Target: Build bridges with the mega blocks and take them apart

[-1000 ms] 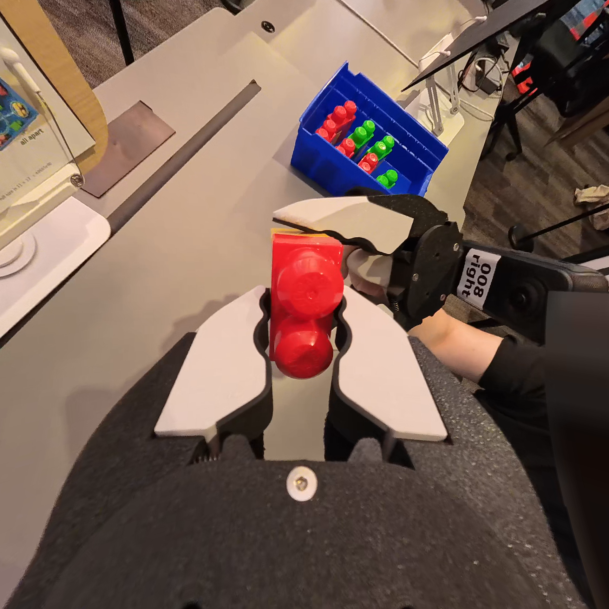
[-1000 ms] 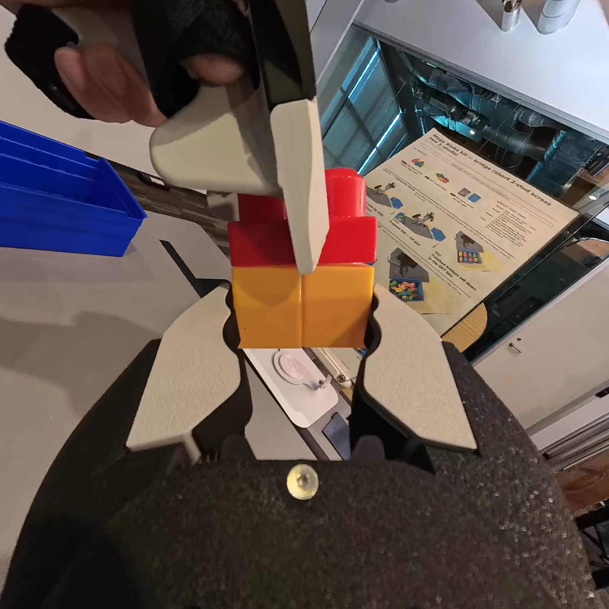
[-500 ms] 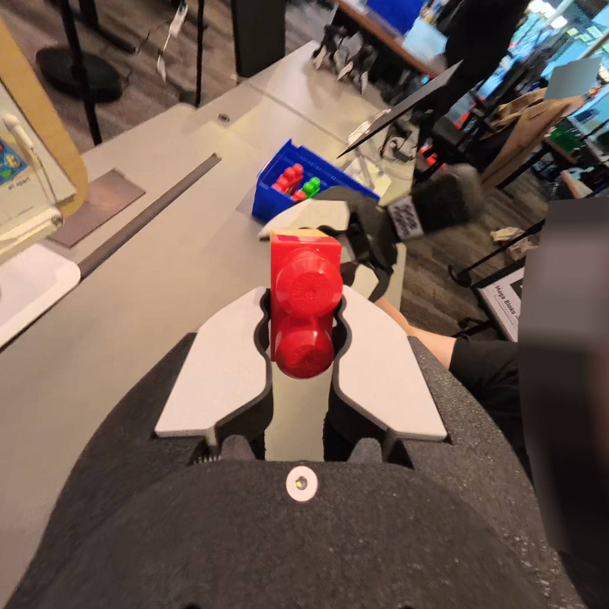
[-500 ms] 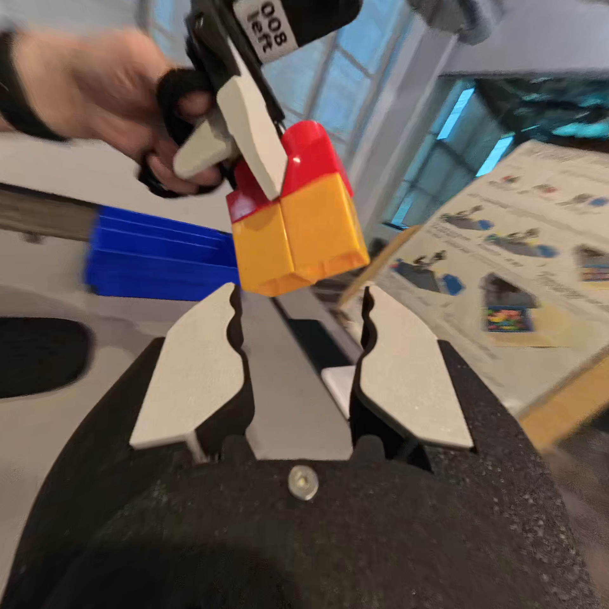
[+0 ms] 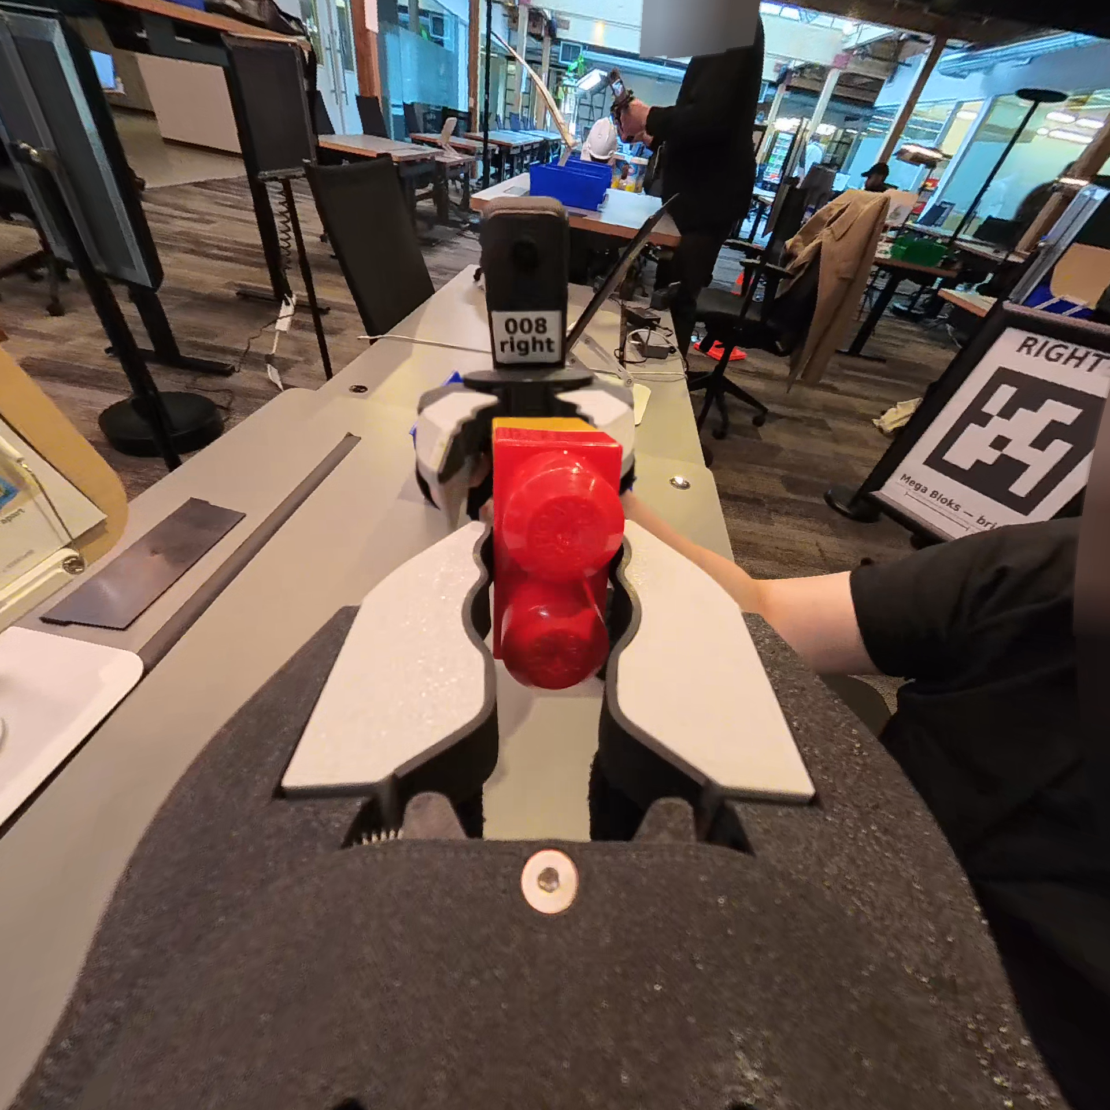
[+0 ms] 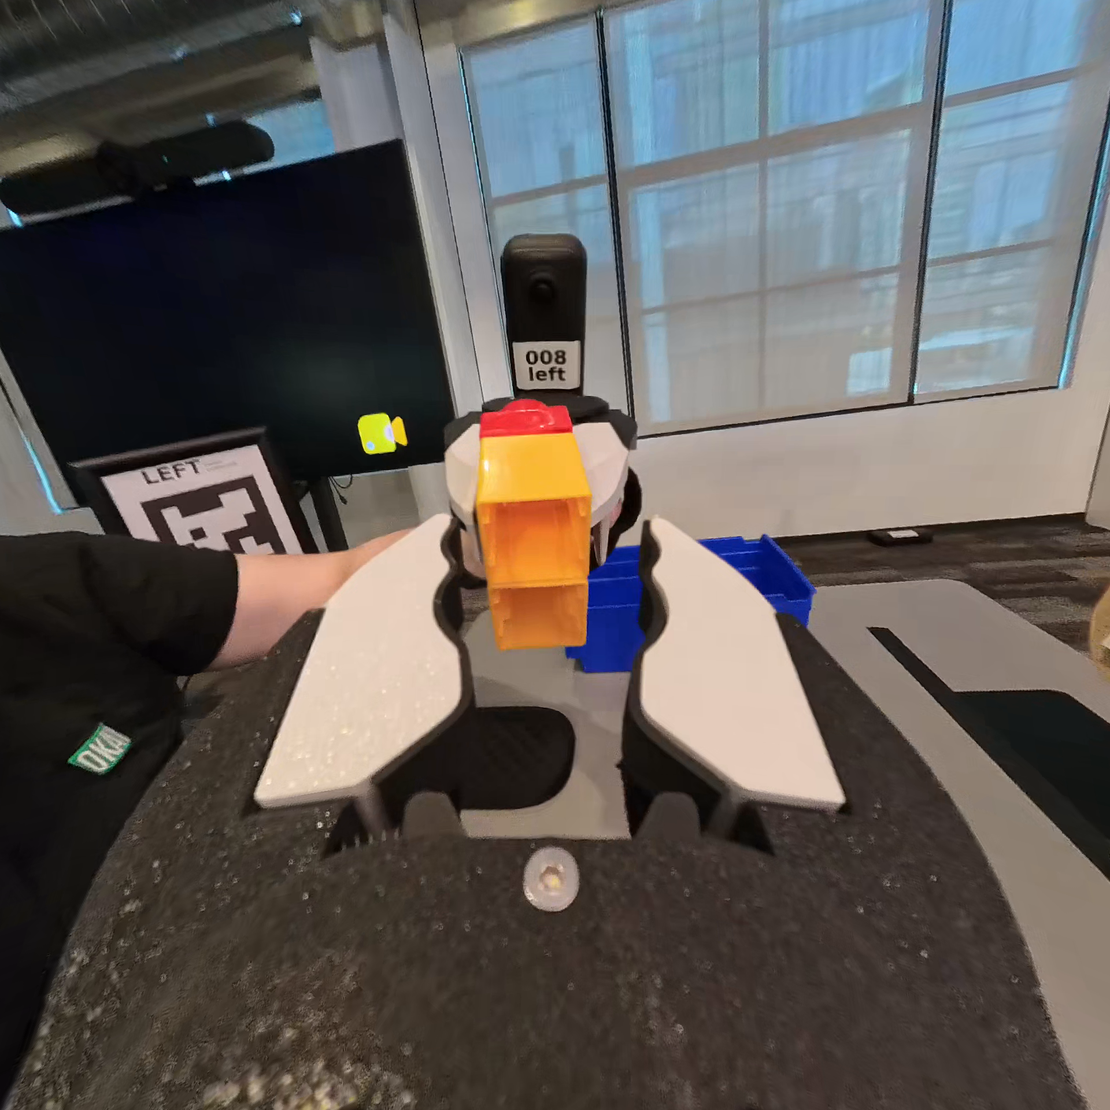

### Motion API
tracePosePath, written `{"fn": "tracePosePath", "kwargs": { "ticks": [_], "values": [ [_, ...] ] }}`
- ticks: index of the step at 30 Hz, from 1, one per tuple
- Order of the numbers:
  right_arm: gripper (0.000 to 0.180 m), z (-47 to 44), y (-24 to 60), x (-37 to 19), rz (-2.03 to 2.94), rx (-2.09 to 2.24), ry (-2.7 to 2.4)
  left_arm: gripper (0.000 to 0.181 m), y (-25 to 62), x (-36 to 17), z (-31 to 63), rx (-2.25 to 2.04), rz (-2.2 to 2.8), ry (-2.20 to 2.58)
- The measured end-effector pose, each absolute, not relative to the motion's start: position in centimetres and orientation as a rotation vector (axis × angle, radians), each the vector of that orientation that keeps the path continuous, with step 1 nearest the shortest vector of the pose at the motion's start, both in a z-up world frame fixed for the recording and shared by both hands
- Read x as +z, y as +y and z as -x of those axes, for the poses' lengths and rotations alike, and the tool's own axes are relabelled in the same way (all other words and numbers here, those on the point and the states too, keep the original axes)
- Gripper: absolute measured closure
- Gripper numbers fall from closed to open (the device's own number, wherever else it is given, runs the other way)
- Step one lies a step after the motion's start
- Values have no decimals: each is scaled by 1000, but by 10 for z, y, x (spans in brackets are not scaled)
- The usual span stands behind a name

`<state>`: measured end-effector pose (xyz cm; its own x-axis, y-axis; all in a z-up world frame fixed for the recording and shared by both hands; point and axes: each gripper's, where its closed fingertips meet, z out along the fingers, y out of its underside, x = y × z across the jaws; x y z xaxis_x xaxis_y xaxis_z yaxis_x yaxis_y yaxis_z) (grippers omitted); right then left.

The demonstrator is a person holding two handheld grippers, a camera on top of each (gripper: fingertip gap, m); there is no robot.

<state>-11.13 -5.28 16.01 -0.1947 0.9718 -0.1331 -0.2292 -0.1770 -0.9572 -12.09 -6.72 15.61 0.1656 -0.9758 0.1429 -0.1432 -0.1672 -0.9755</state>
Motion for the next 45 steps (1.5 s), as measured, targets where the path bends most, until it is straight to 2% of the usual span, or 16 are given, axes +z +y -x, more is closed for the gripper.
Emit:
{"fn": "tracePosePath", "kwargs": {
  "ticks": [2,5,18,21,31,45],
  "values": [
    [128,118,-54,159,1040,1532,-1071,145,-68,156,120,-1122,1504,1127],
    [144,120,-63,163,992,1571,-1091,145,-70,153,118,-1146,1514,1128],
    [144,117,-67,163,995,1490,-1144,140,-75,155,118,-1082,1528,1163],
    [144,117,-67,162,998,1495,-1145,145,-73,156,119,-1066,1531,1152],
    [145,116,-69,157,1055,1502,-1177,145,-77,147,118,-1227,1616,1162],
    [146,112,-64,151,1088,1549,-1175,145,-72,139,113,-1243,1666,1178]
  ]
}}
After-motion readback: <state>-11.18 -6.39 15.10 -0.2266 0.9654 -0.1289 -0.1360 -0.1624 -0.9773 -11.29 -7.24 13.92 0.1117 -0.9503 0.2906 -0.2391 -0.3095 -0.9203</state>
